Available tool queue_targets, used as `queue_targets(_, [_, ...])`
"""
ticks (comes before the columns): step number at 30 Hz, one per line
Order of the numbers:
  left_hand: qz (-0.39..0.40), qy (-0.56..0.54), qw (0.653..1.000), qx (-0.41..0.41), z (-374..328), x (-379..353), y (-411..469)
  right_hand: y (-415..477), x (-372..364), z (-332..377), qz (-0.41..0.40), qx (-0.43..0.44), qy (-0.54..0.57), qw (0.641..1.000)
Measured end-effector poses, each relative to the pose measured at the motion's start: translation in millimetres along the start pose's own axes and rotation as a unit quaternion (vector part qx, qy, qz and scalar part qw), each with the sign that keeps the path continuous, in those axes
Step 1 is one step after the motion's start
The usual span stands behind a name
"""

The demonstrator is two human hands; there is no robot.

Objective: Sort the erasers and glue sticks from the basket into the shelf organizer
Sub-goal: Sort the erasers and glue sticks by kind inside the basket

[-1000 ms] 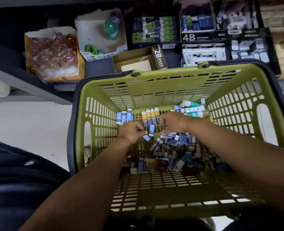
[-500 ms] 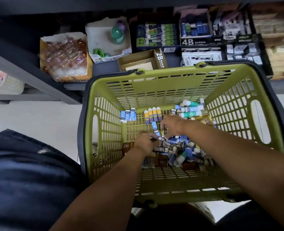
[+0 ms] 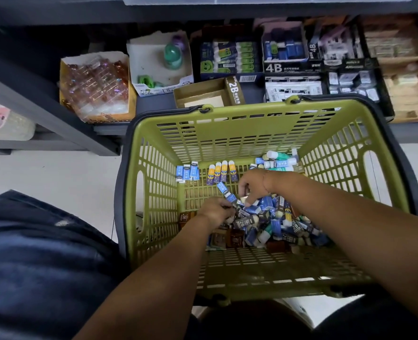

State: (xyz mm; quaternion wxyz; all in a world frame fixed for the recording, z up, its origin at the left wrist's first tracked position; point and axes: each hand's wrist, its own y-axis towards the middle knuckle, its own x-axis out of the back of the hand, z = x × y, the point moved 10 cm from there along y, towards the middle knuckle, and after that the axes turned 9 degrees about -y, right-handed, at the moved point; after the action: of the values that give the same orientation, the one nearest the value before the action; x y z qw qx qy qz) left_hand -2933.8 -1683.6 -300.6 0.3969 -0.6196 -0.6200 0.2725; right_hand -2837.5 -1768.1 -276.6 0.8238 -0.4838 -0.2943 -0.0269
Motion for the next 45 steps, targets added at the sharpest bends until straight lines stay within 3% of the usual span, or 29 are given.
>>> queue_targets(4, [-0.009, -0.072, 0.997, 0.013, 3.5, 7.5, 1.1, -4.3, 9.1, -14.5, -0.044, -0.031, 0.108, 0.993])
queue_targets(6, [-0.037, -0.149, 0.988, 0.015, -0.4, 18.5, -0.7, -7.2, 15.1, -27.1, -0.075, -0.055, 0.218, 0.972])
queue_targets(9, [-0.078, -0.276, 0.958, 0.026, -10.0, 34.0, -0.5, -11.3, 21.1, -43.1, -0.139, -0.098, 0.458, 0.872])
queue_targets(11, [-0.067, -0.371, 0.925, 0.041, -15.7, 35.6, 0.7, -10.0, 21.6, -44.8, -0.162, -0.109, 0.552, 0.81])
queue_targets(17, [-0.021, -0.545, 0.835, 0.068, -15.6, 32.7, 3.1, 8.4, 13.7, -36.8, -0.164, -0.125, 0.634, 0.745])
queue_targets(21, [-0.014, -0.572, 0.816, 0.081, -10.3, 31.1, 4.0, 18.0, 11.7, -38.9, -0.176, -0.146, 0.621, 0.75])
queue_targets(30, [-0.129, -0.417, 0.898, 0.055, -12.3, 54.3, 13.5, 12.0, 0.6, -41.4, -0.178, -0.167, 0.618, 0.748])
queue_targets(38, [-0.271, -0.289, 0.918, -0.015, -28.8, 68.8, 23.6, 3.9, -8.7, -49.3, -0.214, -0.199, 0.608, 0.738])
queue_targets(45, [-0.318, -0.102, 0.942, -0.041, -35.5, 67.0, 29.5, 8.4, -10.4, -52.2, -0.194, -0.233, 0.539, 0.786])
